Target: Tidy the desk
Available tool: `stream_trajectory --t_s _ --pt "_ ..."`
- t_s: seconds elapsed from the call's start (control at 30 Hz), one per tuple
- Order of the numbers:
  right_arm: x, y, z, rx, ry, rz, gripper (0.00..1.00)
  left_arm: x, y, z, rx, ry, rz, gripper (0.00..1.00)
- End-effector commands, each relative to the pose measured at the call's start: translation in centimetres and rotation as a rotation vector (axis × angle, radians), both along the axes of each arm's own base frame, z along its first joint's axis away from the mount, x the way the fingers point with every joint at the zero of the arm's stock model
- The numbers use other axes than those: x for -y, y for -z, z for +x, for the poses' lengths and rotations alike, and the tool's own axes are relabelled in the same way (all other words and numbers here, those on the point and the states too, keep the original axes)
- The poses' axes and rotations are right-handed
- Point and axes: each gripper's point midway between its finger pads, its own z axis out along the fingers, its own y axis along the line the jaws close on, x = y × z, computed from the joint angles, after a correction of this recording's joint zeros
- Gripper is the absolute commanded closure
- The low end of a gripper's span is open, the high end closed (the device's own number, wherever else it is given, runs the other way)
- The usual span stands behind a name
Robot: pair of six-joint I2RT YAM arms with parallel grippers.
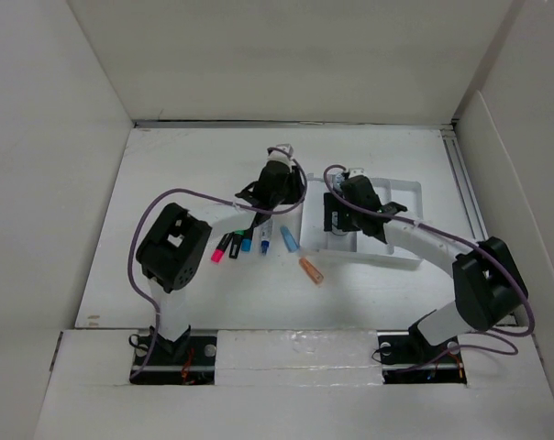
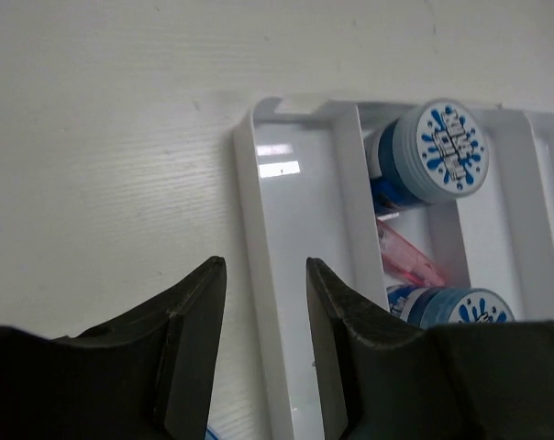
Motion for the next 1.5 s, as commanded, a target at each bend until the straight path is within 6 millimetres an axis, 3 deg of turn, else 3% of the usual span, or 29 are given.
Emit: stream_trajectory --t_s 0.0,0.17,0.4,0.5,0.53,0.6,0.67,0.73,0.77,0.87,0.9,0.97,1.0,1.03,1.07,1.13,1.17,1.2,1.27,1.33,1.37,1.4,1.47 --pt "-0.9 -2.2 2.5 0.095 0.034 0.005 0.09 -0.7 -6.4 0.8 0.110 -0.048 -0.152 0.64" --pt "0.4 -2.2 3.4 0.122 0.117 -0.042 0.12 -1.1 -6.6 0.5 0.118 -0.052 -0.156 0.64" --pt "0.5 -0.6 4.3 0.113 0.141 -0.054 0.17 0.0 -6.4 0.3 0.107 -0.001 -0.173 0.65" --pt "0.2 -0.8 5.1 0.141 0.158 -0.035 0.33 0.5 -5.9 -0.1 0.096 0.035 -0.183 0.64" --pt "0.3 -1.3 5.3 0.159 0.170 -0.027 0.40 0.6 -5.7 -0.1 0.090 0.037 -0.181 0.64" --pt "0.3 -2.2 5.5 0.185 0.184 -0.009 0.46 0.8 -5.3 -0.1 0.079 0.052 -0.162 0.63" --pt "-0.1 -4.2 5.4 0.231 0.181 0.027 0.55 0.8 -5.3 0.0 0.082 0.058 -0.151 0.62" --pt "0.1 -5.8 5.2 0.260 0.186 0.049 0.55 0.9 -5.3 -0.1 0.090 0.071 -0.148 0.61" --pt "0.5 -7.6 4.7 0.297 0.195 0.076 0.55 1.5 -5.3 -0.6 0.092 0.094 -0.141 0.61" --pt "1.4 -10.3 3.7 0.354 0.222 0.117 0.55 3.4 -5.6 -1.4 0.111 0.155 -0.086 0.61" --pt "3.2 -12.6 2.8 0.406 0.262 0.159 0.55 5.1 -5.7 -2.3 0.130 0.204 -0.061 0.61" --pt "3.9 -13.1 2.3 0.417 0.278 0.168 0.55 5.4 -5.3 -2.7 0.117 0.206 -0.035 0.61" --pt "5.1 -14.4 1.6 0.454 0.303 0.193 0.55 6.3 -5.3 -2.6 0.120 0.216 -0.020 0.61" --pt "5.7 -14.8 1.2 0.462 0.315 0.199 0.55 7.4 -5.2 -3.5 0.122 0.243 0.005 0.61" --pt "6.5 -15.2 0.8 0.477 0.332 0.206 0.55 7.1 -4.1 -3.5 0.103 0.208 0.069 0.61" --pt "8.4 -16.1 -0.2 0.506 0.374 0.211 0.55 8.4 -3.6 -3.9 0.097 0.207 0.111 0.62" --pt "9.8 -16.5 -0.7 0.521 0.409 0.211 0.55 9.5 -2.5 -5.5 0.070 0.204 0.171 0.62" --pt "9.8 -16.5 -0.7 0.521 0.411 0.213 0.55 10.1 -2.8 -5.0 0.078 0.203 0.162 0.62" --pt "11.0 -17.2 -1.2 0.541 0.425 0.234 0.56 10.6 -1.7 -6.0 0.036 0.152 0.218 0.64" --pt "11.3 -17.7 -1.5 0.553 0.421 0.247 0.56 11.4 -1.4 -5.2 0.018 0.088 0.230 0.65" --pt "11.7 -18.1 -1.7 0.564 0.424 0.258 0.56 11.9 -2.1 -5.1 -0.003 0.026 0.213 0.66" --pt "11.6 -18.2 -1.9 0.568 0.418 0.263 0.56 12.0 -0.6 -4.7 -0.034 -0.006 0.235 0.66" --pt "11.9 -18.5 -2.1 0.573 0.411 0.270 0.56 11.3 0.3 -4.4 -0.075 -0.074 0.273 0.68"
